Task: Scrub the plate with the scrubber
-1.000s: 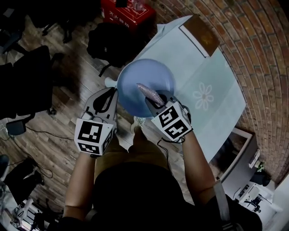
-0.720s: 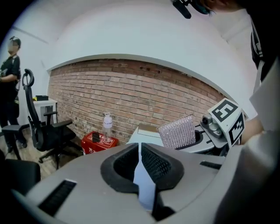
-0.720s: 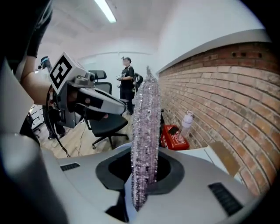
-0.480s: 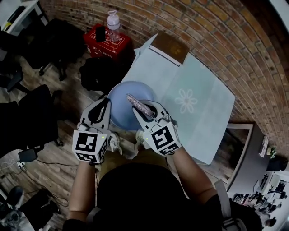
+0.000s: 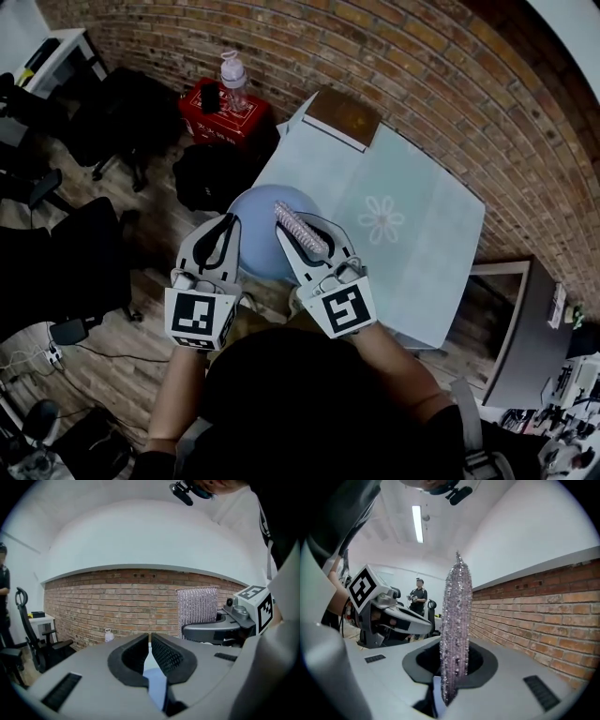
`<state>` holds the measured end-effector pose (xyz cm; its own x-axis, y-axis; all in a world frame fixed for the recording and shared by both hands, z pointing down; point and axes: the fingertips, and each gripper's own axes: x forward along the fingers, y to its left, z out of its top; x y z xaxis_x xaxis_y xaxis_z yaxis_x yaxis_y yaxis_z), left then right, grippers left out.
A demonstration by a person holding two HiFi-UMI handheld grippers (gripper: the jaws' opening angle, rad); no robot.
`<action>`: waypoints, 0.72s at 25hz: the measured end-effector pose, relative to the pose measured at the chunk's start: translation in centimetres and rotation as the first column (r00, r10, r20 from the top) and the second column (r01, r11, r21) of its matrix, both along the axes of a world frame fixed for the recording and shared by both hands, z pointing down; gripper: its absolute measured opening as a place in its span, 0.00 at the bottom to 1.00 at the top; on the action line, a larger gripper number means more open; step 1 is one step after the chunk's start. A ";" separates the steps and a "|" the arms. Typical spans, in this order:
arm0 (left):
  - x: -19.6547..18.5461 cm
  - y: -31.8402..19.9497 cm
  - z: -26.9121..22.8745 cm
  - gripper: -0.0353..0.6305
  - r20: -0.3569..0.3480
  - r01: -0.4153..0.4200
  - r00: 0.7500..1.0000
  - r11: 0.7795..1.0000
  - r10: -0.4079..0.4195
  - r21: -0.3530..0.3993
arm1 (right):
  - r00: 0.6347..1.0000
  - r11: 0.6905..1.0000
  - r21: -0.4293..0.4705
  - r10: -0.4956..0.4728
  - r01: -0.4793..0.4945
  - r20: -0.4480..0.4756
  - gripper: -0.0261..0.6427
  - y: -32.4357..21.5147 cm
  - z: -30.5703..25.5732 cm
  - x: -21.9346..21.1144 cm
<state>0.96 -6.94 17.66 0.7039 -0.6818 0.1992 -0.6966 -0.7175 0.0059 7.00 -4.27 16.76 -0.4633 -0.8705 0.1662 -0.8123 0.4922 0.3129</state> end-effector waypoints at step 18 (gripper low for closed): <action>3.4 1.3 -2.2 0.10 0.035 -0.021 0.999 0.995 0.017 0.101 | 0.999 0.999 0.033 0.019 -0.020 0.028 0.17 1.3 -1.7 2.0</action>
